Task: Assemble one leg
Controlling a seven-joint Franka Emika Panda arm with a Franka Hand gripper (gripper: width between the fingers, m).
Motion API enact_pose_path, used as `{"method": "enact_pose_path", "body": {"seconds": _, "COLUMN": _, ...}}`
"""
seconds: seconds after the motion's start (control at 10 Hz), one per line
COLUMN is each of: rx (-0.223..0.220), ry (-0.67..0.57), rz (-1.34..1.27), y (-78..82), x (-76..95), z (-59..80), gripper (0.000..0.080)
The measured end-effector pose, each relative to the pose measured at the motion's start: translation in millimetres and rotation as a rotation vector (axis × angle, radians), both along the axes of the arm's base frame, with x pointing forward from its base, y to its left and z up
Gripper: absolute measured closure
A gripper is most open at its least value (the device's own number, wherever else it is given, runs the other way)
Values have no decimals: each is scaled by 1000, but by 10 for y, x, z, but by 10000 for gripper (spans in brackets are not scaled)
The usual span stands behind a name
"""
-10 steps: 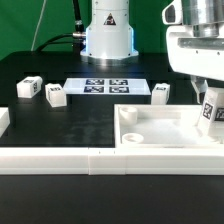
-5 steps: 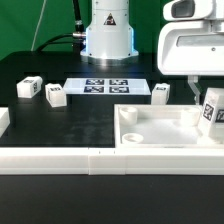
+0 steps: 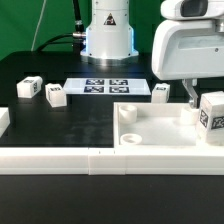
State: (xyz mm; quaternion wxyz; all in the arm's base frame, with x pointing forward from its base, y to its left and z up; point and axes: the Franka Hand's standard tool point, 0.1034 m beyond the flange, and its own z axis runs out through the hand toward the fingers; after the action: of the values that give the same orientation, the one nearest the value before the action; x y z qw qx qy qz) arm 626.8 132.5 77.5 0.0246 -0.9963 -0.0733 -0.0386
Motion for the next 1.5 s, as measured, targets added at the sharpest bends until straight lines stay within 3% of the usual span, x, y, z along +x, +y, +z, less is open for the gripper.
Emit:
{"method": "enact_pose_path", "body": {"seconds": 0.2, "rx": -11, "ry": -7, "rz": 135, "y": -120, "x": 22, "z": -2, "gripper": 151}}
{"method": "enact_pose_path", "body": {"seconds": 0.4, "rx": -4, "ry": 3, "rz": 102, "y": -192, "x": 25, "z": -11, "gripper": 151}}
{"method": "enact_pose_path", "body": {"seconds": 1.1, "rx": -18, "ry": 15, "rz": 184, "y": -22, "x": 38, "z": -21, "gripper": 151}}
{"method": "enact_pose_path", "body": {"seconds": 1.3, "rx": -21, "ry": 18, "rz": 194, "y": -54, "x": 66, "z": -15, "gripper": 151}}
{"method": "enact_pose_path", "body": {"seconds": 1.5, "rx": -37, "ry": 8, "rz": 386, "y": -68, "x": 69, "z": -15, "gripper": 151}}
